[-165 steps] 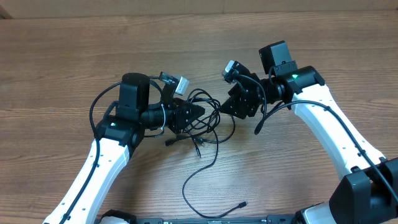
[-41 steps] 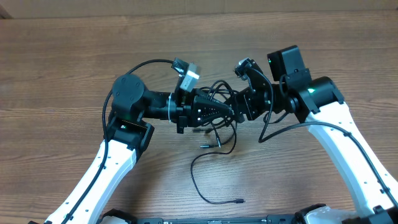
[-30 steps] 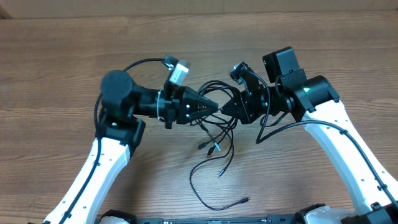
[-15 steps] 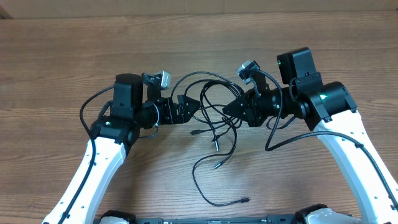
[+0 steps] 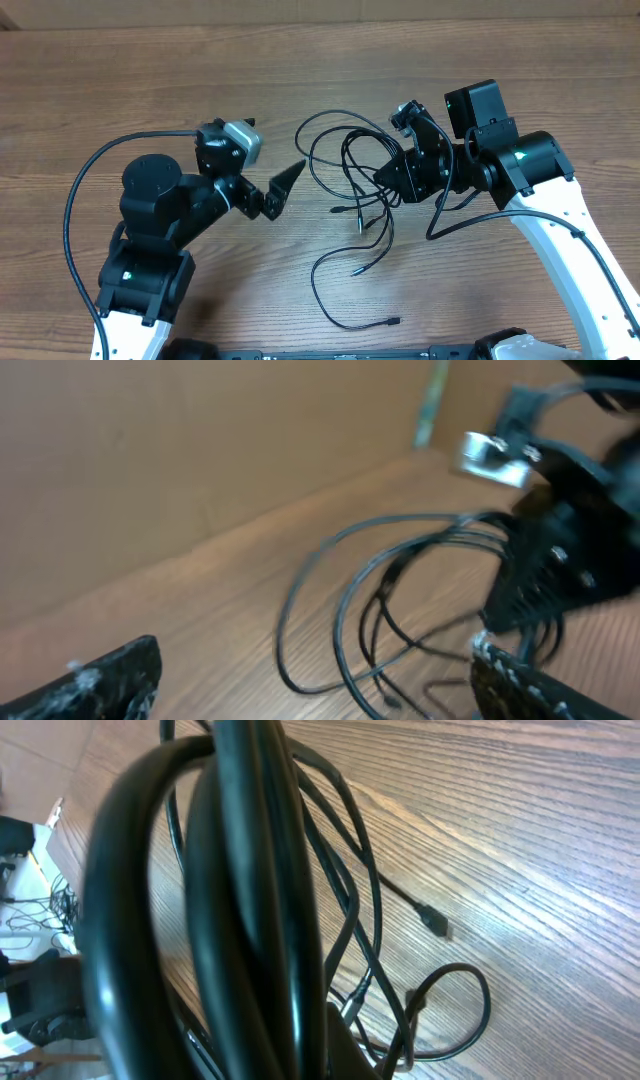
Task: Untangle cables
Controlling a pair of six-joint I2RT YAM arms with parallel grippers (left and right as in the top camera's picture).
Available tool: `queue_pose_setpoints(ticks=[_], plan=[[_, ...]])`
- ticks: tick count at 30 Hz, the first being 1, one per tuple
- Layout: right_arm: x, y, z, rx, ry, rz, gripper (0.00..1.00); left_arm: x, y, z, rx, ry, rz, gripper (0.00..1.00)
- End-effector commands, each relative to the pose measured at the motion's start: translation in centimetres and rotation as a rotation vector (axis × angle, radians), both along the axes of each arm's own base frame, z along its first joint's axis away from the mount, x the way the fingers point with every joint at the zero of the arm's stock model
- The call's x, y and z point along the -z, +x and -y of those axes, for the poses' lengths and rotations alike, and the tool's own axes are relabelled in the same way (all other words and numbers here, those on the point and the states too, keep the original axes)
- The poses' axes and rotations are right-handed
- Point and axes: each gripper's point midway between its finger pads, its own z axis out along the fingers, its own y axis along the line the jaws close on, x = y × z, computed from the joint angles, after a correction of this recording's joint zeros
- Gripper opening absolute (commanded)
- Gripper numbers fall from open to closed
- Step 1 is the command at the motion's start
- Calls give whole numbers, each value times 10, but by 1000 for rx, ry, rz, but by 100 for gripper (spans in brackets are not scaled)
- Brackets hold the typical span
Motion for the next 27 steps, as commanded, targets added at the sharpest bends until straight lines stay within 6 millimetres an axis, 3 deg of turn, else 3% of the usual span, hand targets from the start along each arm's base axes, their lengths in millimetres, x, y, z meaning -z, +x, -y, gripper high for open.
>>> queue_pose_setpoints(ticks=[1,7,14,18,21,27], plan=[[-9,-4,-5,-4,48,-6,4,-3,-26,26,266,71,125,93],[-35,-27,-30,-151,249,-44,4,18,-39,49,517,74,146,83],[-38,-34,-36,-199,268,-37,4,12,-46,71,637,93,282,81],[-38,-41,-44,-239,265,-26,4,8,-44,80,627,117,333,79],[-37,-48,-51,-291,257,-1,4,8,-40,81,603,132,340,82],[-37,-57,-59,-340,256,9,4,10,-37,81,590,139,333,76]])
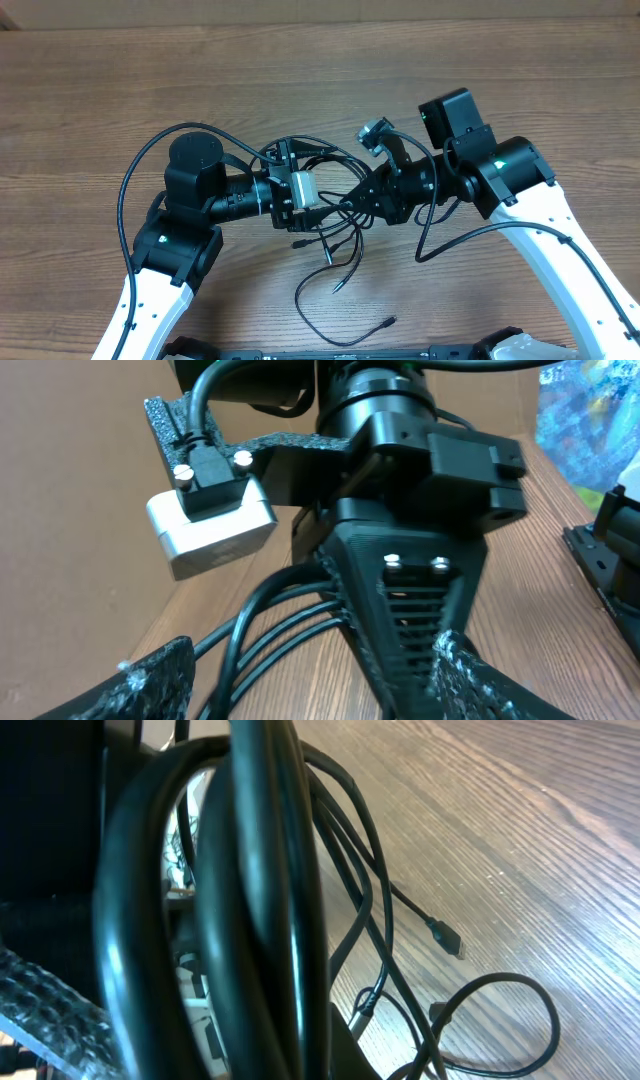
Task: Untangle cables
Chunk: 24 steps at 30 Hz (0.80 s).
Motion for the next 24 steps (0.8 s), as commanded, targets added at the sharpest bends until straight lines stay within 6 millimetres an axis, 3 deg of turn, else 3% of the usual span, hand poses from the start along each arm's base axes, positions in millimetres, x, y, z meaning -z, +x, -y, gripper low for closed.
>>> queue_pose_setpoints(ticks=[1,10,18,20,24], plan=[[-9,-6,-4,-38,35,30,4,1,6,2,-15,13,18,75],[-6,-3,-2,-29,18,45,4,-1,-3,4,29,-8,-19,52],[-7,-2,-3,-29,21,50,4,-2,-17,13,100,-18,-31,47],[-7,-2,-3,-29,22,52,4,-2,-20,15,109,-18,-30,40],[-8,0,-4,-29,26,62,4,-1,-20,16,112,-16,-34,16]])
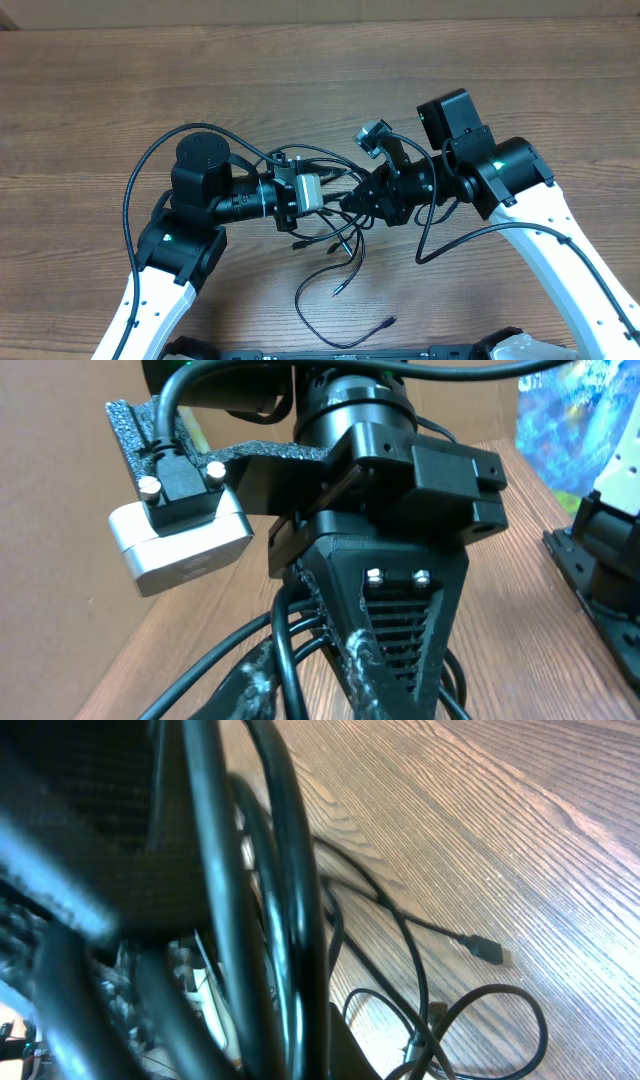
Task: Untangle cables
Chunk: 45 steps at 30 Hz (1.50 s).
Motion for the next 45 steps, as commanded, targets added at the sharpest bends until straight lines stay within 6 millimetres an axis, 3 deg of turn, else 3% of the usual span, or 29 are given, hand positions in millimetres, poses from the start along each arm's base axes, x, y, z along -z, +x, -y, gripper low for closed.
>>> queue_pose_setpoints(ticks=[1,3,8,9,10,11,15,18,24,29,34,37,38,41,45], plan=[[-9,0,-3,-16,31,36,4,-3,-12,7,65,-15,-15,11],[-9,0,-3,-16,31,36,4,-3,-12,7,65,-13,-21,6],[-9,-1,-3,-16,32,36,4,1,-13,7,65,-6,-39,6],[-10,-1,-4,-20,38,33,4,2,-12,7,65,-5,-42,8],[-12,-3,-5,-29,54,28,4,4,-11,7,65,-2,-49,25],[-13,-3,-6,-31,57,28,4,6,-10,8,64,0,-55,27],[-13,-3,-6,-31,57,29,4,14,-5,10,65,10,-83,23],[-13,-3,-6,-30,55,30,4,19,-2,11,65,15,-99,4],[-4,5,0,7,-6,55,4,12,-7,13,91,-22,-160,4],[15,19,14,84,-138,88,4,-11,-1,15,59,-116,-276,4],[35,40,35,229,-295,88,42,-51,3,17,48,-269,-465,4],[38,49,39,291,-319,83,59,-70,1,16,66,-336,-553,4],[37,52,39,309,-314,82,100,-79,-4,16,95,-353,-556,4],[33,58,37,361,-290,63,100,-92,-13,15,144,-374,-532,4],[29,58,31,397,-244,2,100,-94,-11,13,139,-382,-534,4]])
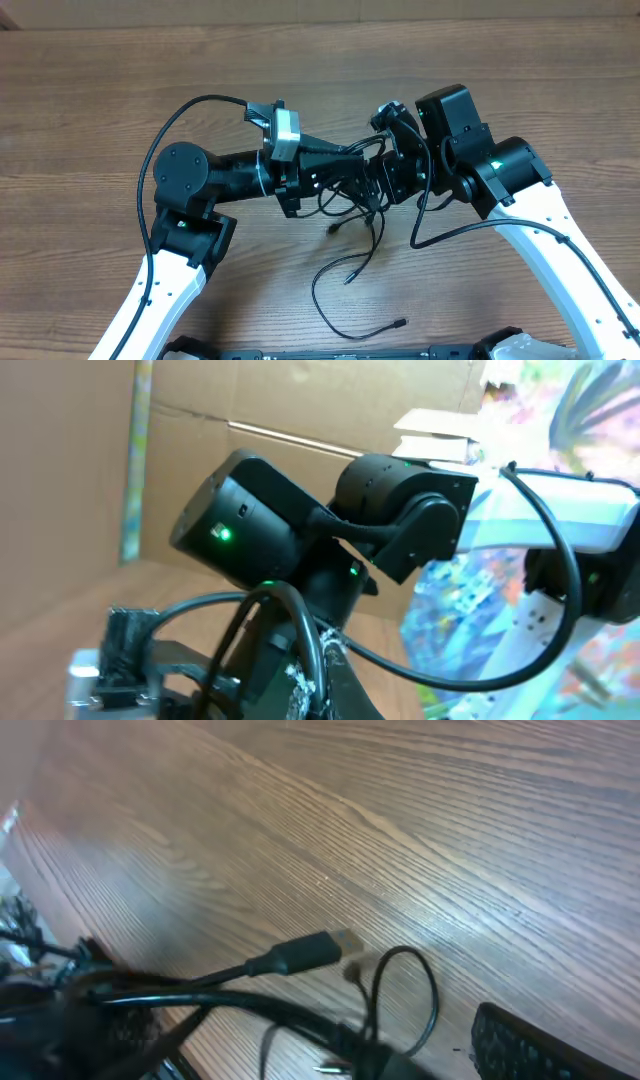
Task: Untangle cables
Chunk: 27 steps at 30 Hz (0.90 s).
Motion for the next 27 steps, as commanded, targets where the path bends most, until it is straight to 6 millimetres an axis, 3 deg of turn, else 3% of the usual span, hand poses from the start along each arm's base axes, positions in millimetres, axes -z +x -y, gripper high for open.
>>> queue_pose_setpoints(ticks=[1,4,7,15,18,27], plan=[[-4,-1,-7,50,63,-69,100,-9,-5,-2,26,-13,-52,4],[-13,-9,-18,0,134,-95,100,-12,4,-4,-15,-35,-108,4],[-7,-3,-10,35,86,-75,100,-20,8,-6,-36,-73,-158,4],[13,14,15,143,-76,-33,100,-86,-13,-24,-5,-316,-86,4],[22,18,20,164,-117,-39,100,-100,-18,-31,3,-382,-96,4],[50,24,51,246,-312,-59,100,-119,-2,-72,-35,-499,-217,4]])
